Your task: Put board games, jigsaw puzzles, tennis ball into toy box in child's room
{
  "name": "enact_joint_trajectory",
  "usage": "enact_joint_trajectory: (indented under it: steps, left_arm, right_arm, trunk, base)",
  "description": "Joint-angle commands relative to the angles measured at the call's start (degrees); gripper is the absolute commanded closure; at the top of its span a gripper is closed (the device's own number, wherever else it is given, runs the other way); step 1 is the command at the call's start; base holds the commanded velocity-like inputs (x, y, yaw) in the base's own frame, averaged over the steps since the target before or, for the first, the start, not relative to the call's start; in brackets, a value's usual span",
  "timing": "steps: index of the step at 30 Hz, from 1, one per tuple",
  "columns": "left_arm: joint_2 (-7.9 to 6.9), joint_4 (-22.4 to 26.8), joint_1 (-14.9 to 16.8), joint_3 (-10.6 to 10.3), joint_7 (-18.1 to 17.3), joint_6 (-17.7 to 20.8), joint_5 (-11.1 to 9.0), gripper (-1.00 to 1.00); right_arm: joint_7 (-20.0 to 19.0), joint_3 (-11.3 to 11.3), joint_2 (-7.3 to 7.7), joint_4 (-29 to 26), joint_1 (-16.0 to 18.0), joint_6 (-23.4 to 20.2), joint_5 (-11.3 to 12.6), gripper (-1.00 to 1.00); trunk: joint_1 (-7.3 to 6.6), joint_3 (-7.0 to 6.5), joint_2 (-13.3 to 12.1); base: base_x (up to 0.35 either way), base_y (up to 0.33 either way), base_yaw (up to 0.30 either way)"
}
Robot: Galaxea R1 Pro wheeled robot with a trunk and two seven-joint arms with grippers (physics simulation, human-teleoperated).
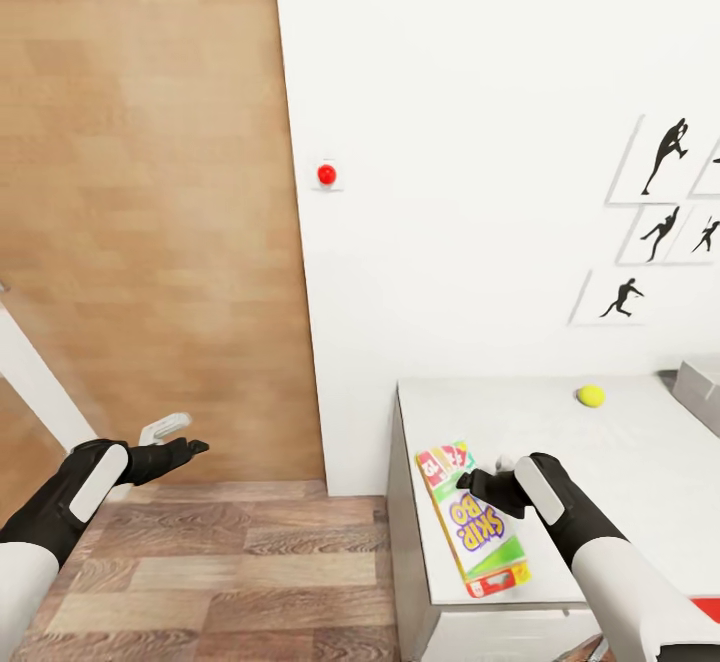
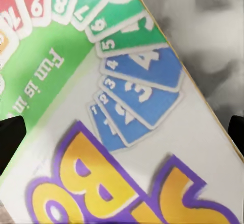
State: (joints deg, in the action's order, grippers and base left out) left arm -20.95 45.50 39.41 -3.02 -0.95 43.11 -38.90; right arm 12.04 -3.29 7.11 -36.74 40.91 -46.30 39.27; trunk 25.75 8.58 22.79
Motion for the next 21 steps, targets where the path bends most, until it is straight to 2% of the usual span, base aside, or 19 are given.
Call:
enact_joint_trajectory:
  steps: [1, 10, 21]
  left_arm:
    - [-0.06, 0.03, 0.05, -0.15, -0.09, 0.13, 0.06, -1.00]
    - [-0.06, 0.03, 0.05, -0.15, -0.08, 0.13, 0.06, -1.00]
    - [-0.06, 0.03, 0.05, -0.15, -0.02, 0.13, 0.06, -1.00]
  right_arm:
    - [0.53, -0.32, 0.03, -0.08, 0.05, -0.11, 0.63, -1.00]
    - [0.53, -0.34, -0.01, -0.09, 0.05, -0.11, 0.63, -1.00]
    - [0.53, -0.32, -0.10, -0.09, 0.05, -0.11, 0.63, -1.00]
  trunk:
    - [0.03, 0.13, 0.13]
    - [0.03, 0.13, 0.13]
    - [0.03, 0.13, 0.13]
  base:
    - [-0.071, 0.157, 0.000]
    - [-0.017, 0.067, 0.000]
    - [0.000, 0.134, 0.000]
